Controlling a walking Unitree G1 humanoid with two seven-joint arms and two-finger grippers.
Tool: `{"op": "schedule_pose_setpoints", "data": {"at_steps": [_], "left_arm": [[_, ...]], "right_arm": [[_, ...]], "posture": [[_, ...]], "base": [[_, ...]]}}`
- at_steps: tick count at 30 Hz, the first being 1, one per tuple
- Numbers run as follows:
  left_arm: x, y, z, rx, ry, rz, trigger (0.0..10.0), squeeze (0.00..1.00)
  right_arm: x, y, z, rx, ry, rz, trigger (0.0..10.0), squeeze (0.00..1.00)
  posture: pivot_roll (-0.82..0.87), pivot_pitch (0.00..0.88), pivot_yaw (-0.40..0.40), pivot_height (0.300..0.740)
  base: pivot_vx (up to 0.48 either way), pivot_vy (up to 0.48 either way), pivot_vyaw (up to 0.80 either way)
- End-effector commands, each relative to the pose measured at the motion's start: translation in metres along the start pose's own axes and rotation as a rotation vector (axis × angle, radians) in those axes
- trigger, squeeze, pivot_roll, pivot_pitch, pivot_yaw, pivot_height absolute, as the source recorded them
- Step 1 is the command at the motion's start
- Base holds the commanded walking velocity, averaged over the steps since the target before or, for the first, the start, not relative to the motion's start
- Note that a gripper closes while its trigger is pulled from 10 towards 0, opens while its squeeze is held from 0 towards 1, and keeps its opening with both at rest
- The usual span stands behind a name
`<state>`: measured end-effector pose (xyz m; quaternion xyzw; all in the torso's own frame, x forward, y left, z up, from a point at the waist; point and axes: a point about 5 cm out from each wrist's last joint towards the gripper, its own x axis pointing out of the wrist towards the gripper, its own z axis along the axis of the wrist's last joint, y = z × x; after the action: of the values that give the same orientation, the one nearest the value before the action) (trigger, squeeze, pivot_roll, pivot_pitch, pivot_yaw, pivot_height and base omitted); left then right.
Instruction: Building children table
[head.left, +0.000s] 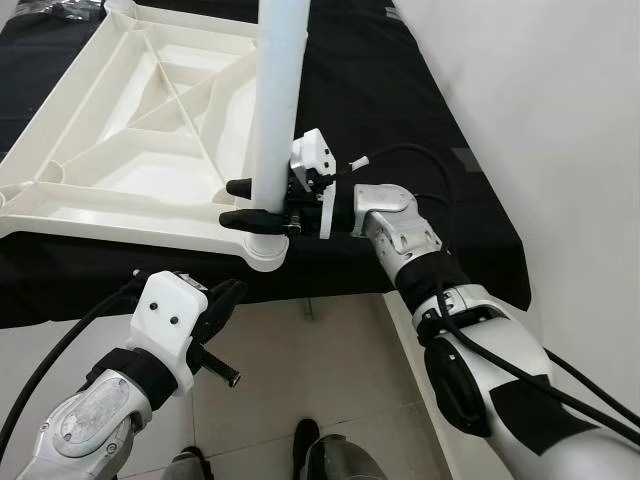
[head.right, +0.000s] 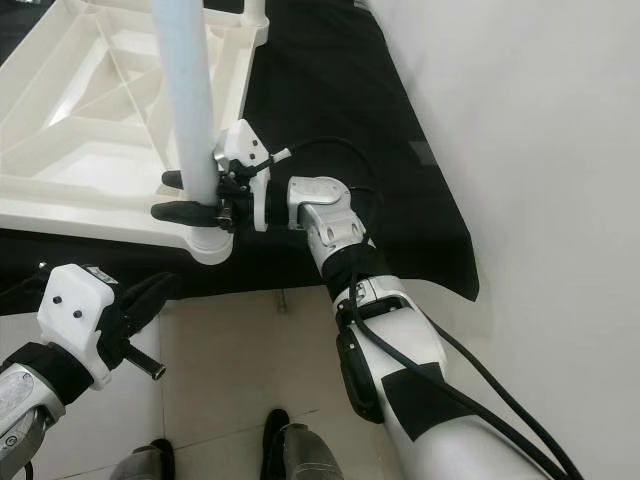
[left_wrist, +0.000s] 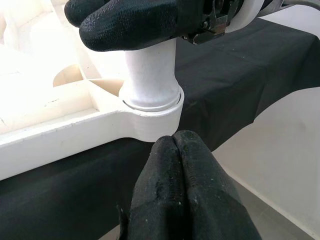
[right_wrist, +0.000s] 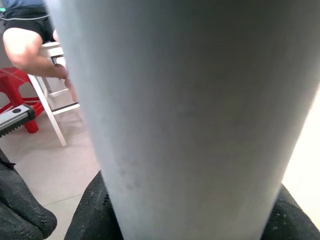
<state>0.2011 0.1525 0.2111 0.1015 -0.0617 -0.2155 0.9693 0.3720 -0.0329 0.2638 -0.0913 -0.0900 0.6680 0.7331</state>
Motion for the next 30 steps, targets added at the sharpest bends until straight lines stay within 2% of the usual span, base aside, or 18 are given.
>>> {"op": "schedule_pose_setpoints", "data": {"at_steps": [1, 6, 9, 10, 11, 12, 13, 14, 15, 17, 22, 23, 24, 25, 26, 28, 29, 30], "left_arm": [[-0.002, -0.003, -0.003, -0.002, 0.016, -0.012, 10.0, 0.0], [-0.003, -0.004, -0.003, -0.005, 0.017, -0.015, 10.0, 0.0], [-0.003, -0.004, -0.002, -0.005, 0.017, -0.014, 10.0, 0.0], [-0.005, -0.003, -0.002, -0.005, 0.022, -0.015, 10.0, 0.0], [-0.005, -0.003, -0.002, -0.005, 0.022, -0.015, 10.0, 0.0], [-0.005, -0.003, -0.003, -0.006, 0.025, -0.017, 10.0, 0.0], [-0.005, -0.003, -0.003, -0.006, 0.025, -0.017, 10.0, 0.0], [-0.006, -0.002, -0.003, -0.008, 0.027, -0.019, 10.0, 0.0], [-0.006, -0.002, -0.003, -0.008, 0.03, -0.021, 10.0, 0.0], [-0.006, -0.002, -0.004, -0.007, 0.032, -0.022, 10.0, 0.0], [-0.004, -0.002, -0.003, -0.009, 0.026, -0.02, 10.0, 0.0], [-0.002, -0.003, -0.003, -0.009, 0.021, -0.02, 10.0, 0.0], [-0.002, -0.003, -0.003, -0.009, 0.021, -0.02, 10.0, 0.0], [-0.002, -0.002, -0.003, -0.008, 0.019, -0.019, 10.0, 0.0], [-0.002, -0.002, -0.003, -0.007, 0.019, -0.017, 10.0, 0.0], [-0.002, -0.002, -0.003, -0.006, 0.018, -0.016, 10.0, 0.0], [-0.002, -0.002, -0.003, -0.006, 0.017, -0.015, 10.0, 0.0], [-0.002, -0.002, -0.003, -0.006, 0.016, -0.014, 10.0, 0.0]], "right_arm": [[-0.004, -0.001, -0.001, 0.02, -0.012, 0.003, 0.0, 0.0], [-0.011, -0.004, -0.005, 0.001, -0.006, -0.074, 0.0, 0.0], [-0.014, -0.008, -0.014, 0.018, 0.03, -0.197, 0.0, 0.0], [-0.018, -0.008, -0.043, 0.084, 0.085, -0.629, 0.0, 0.0], [-0.018, -0.008, -0.043, 0.084, 0.085, -0.629, 0.0, 0.0], [-0.024, -0.007, -0.055, 0.104, 0.111, -0.829, 0.0, 0.0], [-0.024, -0.007, -0.055, 0.104, 0.111, -0.829, 0.0, 0.0], [-0.023, 0.012, -0.071, 0.141, 0.143, -0.919, 0.0, 0.0], [-0.017, 0.03, -0.077, 0.15, 0.148, -0.941, 0.0, 0.0], [-0.013, 0.041, -0.079, 0.155, 0.143, -0.926, 0.0, 0.0], [0.002, 0.039, -0.072, 0.125, 0.115, -0.852, 0.0, 0.0], [0.01, 0.031, -0.064, 0.105, 0.098, -0.82, 3.9, 0.0], [0.01, 0.031, -0.064, 0.105, 0.098, -0.82, 3.9, 0.0], [0.013, 0.028, -0.06, 0.093, 0.09, -0.799, 10.0, 0.0], [0.015, 0.026, -0.058, 0.086, 0.084, -0.788, 10.0, 0.57], [0.018, 0.027, -0.052, 0.086, 0.055, -0.756, 10.0, 0.57], [0.023, 0.027, -0.044, 0.095, 0.017, -0.702, 10.0, 1.0], [0.027, 0.029, -0.035, 0.097, -0.017, -0.647, 10.0, 1.0]], "posture": [[0.17, 0.287, -0.179, 0.74], [0.17, 0.293, -0.181, 0.74], [0.16, 0.299, -0.183, 0.74], [0.15, 0.316, -0.181, 0.74], [0.15, 0.316, -0.181, 0.74], [0.15, 0.316, -0.181, 0.74], [0.15, 0.316, -0.181, 0.74], [0.14, 0.328, -0.176, 0.74], [0.14, 0.329, -0.167, 0.74], [0.13, 0.327, -0.166, 0.74], [0.14, 0.311, -0.171, 0.74], [0.14, 0.31, -0.175, 0.74], [0.14, 0.31, -0.175, 0.74], [0.14, 0.306, -0.178, 0.74], [0.14, 0.306, -0.178, 0.74], [0.14, 0.304, -0.18, 0.74], [0.14, 0.303, -0.182, 0.74], [0.14, 0.302, -0.183, 0.74]], "base": [[0.0, 0.0, 0.0], [0.0, 0.0, 0.0], [0.0, 0.0, 0.0], [0.0, 0.0, 0.0], [0.0, 0.0, 0.0], [0.0, 0.0, 0.0], [0.0, 0.0, 0.0], [0.0, 0.0, 0.0], [0.0, 0.0, 0.0], [0.0, 0.0, 0.0], [0.0, 0.0, 0.0], [0.0, 0.0, 0.0], [0.0, 0.0, 0.0], [0.0, 0.0, 0.0], [0.0, 0.0, 0.0], [0.0, 0.0, 0.0], [0.0, 0.0, 0.0], [0.0, 0.0, 0.0]]}}
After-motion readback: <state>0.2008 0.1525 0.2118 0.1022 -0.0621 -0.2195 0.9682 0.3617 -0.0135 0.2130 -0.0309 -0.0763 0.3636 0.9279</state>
